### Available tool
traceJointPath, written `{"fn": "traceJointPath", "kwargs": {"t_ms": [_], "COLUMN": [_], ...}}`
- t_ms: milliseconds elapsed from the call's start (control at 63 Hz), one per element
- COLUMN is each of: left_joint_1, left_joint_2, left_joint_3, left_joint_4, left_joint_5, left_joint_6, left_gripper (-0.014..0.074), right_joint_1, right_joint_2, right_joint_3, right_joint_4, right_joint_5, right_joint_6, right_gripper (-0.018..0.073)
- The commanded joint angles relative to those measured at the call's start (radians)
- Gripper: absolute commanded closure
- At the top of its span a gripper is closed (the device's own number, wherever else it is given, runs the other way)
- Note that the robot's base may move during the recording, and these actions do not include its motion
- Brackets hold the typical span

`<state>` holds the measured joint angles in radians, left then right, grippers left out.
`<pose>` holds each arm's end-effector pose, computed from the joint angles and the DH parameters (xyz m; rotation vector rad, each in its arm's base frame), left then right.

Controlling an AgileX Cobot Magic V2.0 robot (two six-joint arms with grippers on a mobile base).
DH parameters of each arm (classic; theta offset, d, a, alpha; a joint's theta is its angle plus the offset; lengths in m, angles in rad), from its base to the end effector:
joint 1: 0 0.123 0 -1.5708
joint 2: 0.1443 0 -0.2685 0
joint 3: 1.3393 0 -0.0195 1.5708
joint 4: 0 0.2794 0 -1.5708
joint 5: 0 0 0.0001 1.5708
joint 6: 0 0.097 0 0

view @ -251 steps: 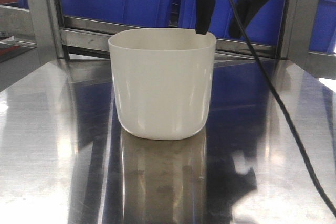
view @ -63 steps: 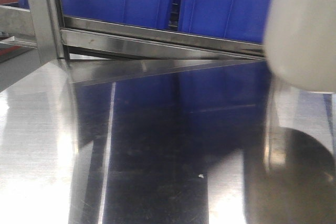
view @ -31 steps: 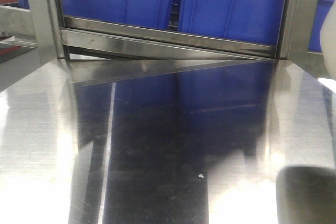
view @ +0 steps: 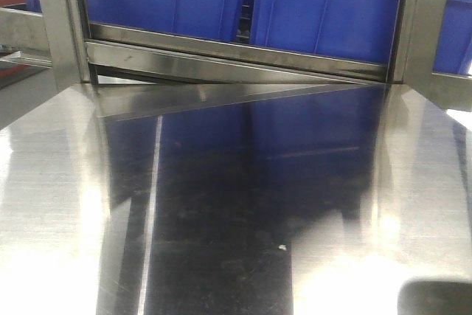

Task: Move white bin to right shelf second layer
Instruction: 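Hold the lifted bin beside the robot with the right gripper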

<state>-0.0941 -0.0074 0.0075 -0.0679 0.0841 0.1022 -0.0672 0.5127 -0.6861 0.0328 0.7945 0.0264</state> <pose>0.1071 -0.0107 0.2036 0.1052 1.5643 -0.0513 0.1356 -0.0069 0.3284 0.1086 2.1015 0.0139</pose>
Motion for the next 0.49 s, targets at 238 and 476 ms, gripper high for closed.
{"fn": "traceJointPath", "kwargs": {"t_ms": [238, 476], "left_joint_1": [-0.008, -0.008], "left_joint_2": [-0.013, -0.013], "left_joint_3": [0.037, 0.037], "left_joint_4": [-0.006, -0.006], "left_joint_5": [-0.084, -0.084], "left_joint_6": [-0.003, -0.003], "left_gripper": [0.0512, 0.0512], "right_joint_1": [-0.005, -0.005], "right_joint_2": [-0.003, -0.003], "right_joint_3": [-0.027, -0.027], "right_joint_4": [0.007, 0.007], "right_joint_5": [-0.080, -0.080], "right_joint_6": [-0.002, -0.002], "right_gripper": [0.0511, 0.0511]}}
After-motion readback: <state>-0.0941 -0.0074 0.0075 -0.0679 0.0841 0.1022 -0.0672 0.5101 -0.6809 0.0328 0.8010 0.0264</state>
